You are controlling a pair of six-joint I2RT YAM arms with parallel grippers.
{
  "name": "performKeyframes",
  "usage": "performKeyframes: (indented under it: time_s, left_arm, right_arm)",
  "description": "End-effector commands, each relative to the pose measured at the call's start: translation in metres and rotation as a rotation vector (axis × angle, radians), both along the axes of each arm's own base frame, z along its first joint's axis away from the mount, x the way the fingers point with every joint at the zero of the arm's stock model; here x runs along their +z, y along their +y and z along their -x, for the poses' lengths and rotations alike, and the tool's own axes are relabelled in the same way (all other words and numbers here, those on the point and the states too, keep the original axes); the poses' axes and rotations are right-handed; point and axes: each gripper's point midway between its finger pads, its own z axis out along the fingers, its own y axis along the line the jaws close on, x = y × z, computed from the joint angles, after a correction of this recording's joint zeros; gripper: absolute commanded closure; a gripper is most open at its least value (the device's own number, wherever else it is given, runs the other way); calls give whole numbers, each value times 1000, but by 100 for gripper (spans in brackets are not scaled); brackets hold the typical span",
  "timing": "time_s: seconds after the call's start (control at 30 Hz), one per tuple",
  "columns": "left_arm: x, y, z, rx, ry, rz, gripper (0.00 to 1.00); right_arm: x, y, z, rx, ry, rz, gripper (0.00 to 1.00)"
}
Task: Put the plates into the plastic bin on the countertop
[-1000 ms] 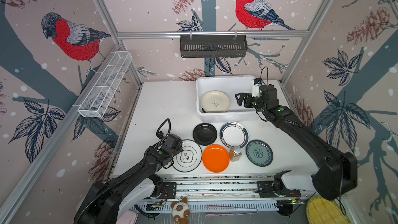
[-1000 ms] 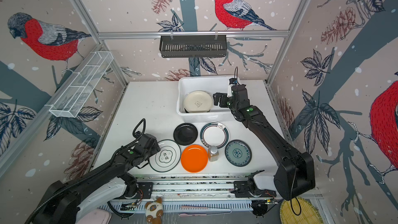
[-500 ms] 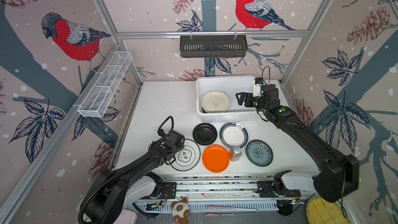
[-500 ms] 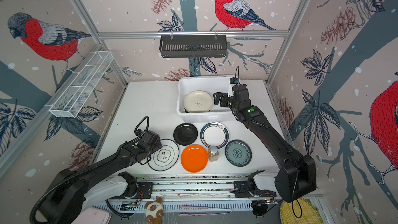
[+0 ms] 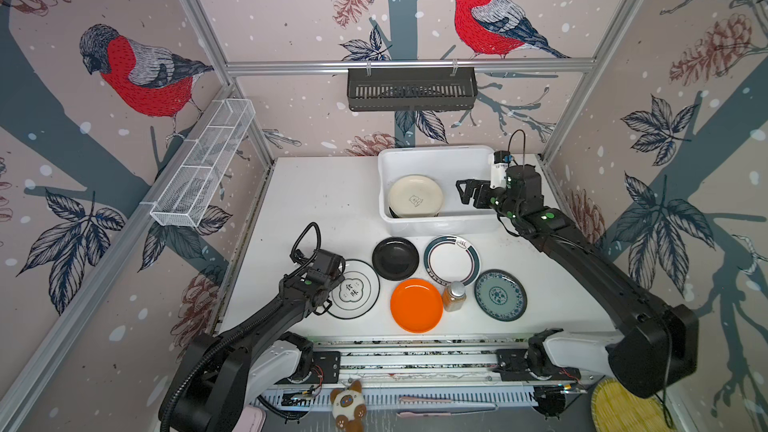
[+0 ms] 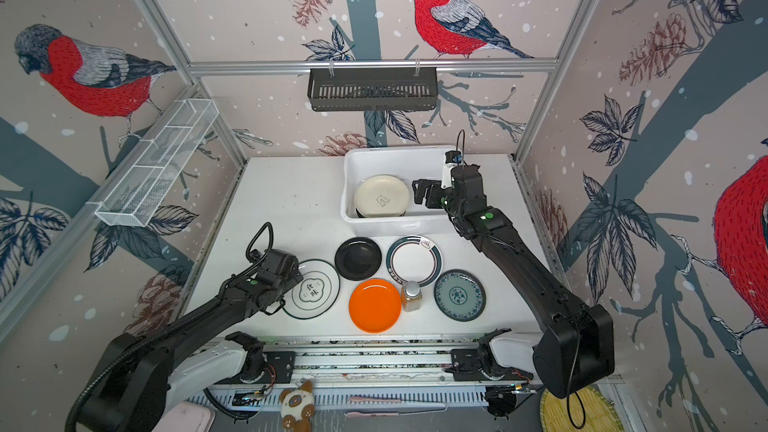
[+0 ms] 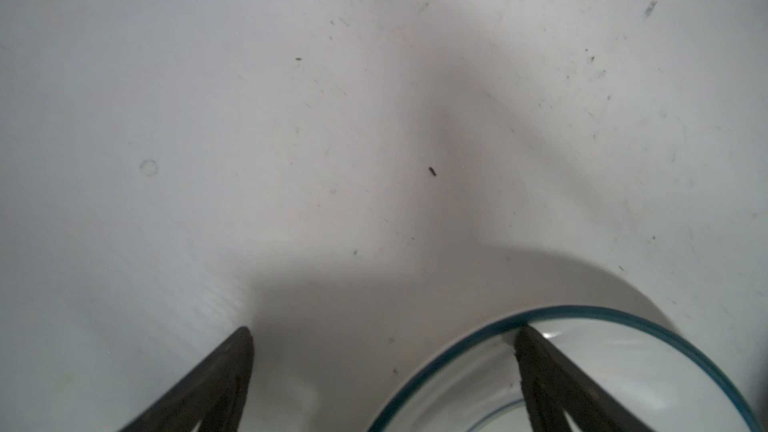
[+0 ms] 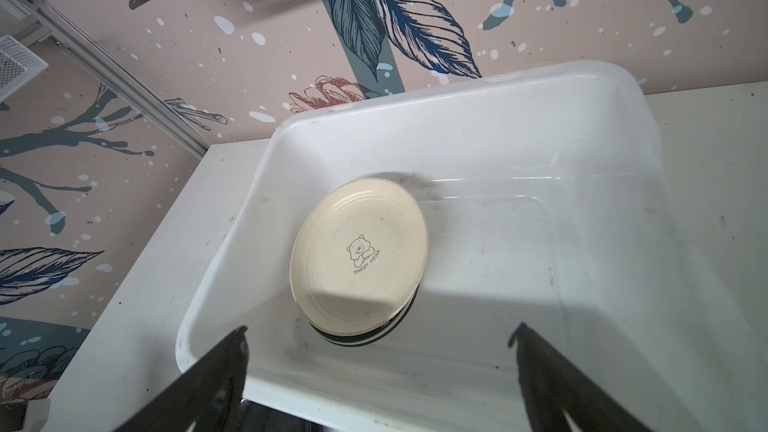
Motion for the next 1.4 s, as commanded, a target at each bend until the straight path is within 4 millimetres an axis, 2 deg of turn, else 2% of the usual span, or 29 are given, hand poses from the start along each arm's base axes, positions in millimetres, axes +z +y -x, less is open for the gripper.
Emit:
performKeyframes:
  time_s: [0.0, 0.07, 0.1, 0.13, 0.37, 0.57, 0.8, 1.0, 1.1, 1.17, 1.2, 1.37]
  left_arm:
    - [-7, -1, 4, -10, 41, 36, 3]
    - [-5, 4, -1, -5, 43, 21, 3]
    - [-4, 7, -2, 4, 44, 12, 3]
    - [-2, 11, -4, 13, 42, 2, 3]
    - [-1, 24, -14, 31, 21, 38, 3]
    - [5, 11, -24, -29, -9, 94, 7]
    - [0, -7, -19, -103, 4, 178, 20]
    - [-17, -20, 4, -152, 80, 244, 26]
    - [-14, -22, 8, -146, 50, 273, 35]
    - [-11, -23, 8, -143, 20, 285, 52]
    - [-9, -24, 7, -146, 1, 287, 55]
    - [-6, -21, 7, -144, -65, 280, 61]
  right_arm:
    - [5, 1, 0, 4, -23, -6, 0]
    - [3, 0, 0, 2, -19, -4, 0]
    - [12, -1, 4, 3, -41, -12, 0]
    - [13, -1, 5, 4, -44, -13, 0]
    - [11, -2, 5, 1, -39, -15, 0]
    - [11, -2, 5, -3, -38, -17, 0]
    - [7, -2, 5, -5, -20, -24, 0]
    - [2, -4, 5, -21, -14, -25, 0]
    - [0, -3, 4, -15, -8, -25, 0]
    - [-1, -2, 3, -11, -2, -25, 0]
    - [-1, -1, 3, -11, 1, -26, 0]
    - [-1, -2, 3, -13, -2, -30, 0]
